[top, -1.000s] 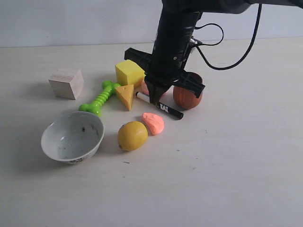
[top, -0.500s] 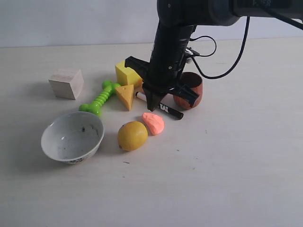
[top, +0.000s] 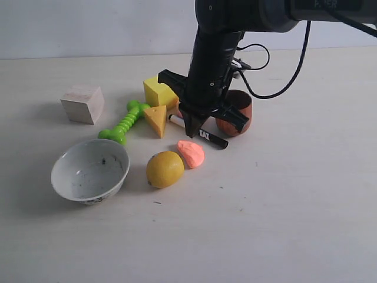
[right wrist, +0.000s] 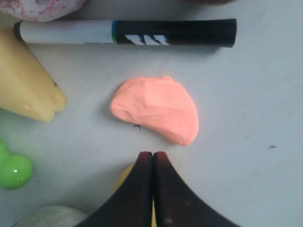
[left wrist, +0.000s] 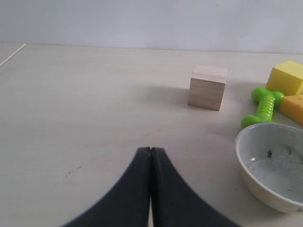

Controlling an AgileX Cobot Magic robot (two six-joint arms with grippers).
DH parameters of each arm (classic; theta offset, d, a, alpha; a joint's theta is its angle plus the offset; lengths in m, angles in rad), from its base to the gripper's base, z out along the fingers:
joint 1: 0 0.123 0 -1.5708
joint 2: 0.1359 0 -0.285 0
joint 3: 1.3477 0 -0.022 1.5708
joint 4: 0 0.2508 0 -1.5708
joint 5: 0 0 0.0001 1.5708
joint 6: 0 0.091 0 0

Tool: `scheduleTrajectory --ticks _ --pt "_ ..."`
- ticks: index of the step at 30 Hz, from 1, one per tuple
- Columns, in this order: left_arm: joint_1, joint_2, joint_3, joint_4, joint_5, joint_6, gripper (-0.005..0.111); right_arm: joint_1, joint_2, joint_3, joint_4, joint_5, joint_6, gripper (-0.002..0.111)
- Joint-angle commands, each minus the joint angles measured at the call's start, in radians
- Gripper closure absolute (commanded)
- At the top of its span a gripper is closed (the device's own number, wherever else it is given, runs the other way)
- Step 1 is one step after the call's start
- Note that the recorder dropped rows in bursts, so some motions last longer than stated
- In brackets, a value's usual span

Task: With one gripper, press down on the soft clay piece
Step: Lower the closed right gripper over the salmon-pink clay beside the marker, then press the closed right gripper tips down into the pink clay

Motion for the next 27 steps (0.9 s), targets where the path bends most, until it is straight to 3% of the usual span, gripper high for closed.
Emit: scheduleTrajectory --ticks 1,13,27 --pt "-0.005 -0.007 0.0 -0.002 -0.009 0.004 0.107 0.002 -0.004 -0.007 -0.028 -0.006 -0.032 0.108" --pt "-0.005 -0.007 0.0 -0.002 -0.009 0.004 0.107 0.002 -0.004 -0.007 -0.009 -0.079 -0.097 0.108" --pt "-0.005 -0.007 0.0 -0.002 -0.009 0.004 0.107 0.002 0.045 -0.007 0.004 -0.052 -0.001 0.108"
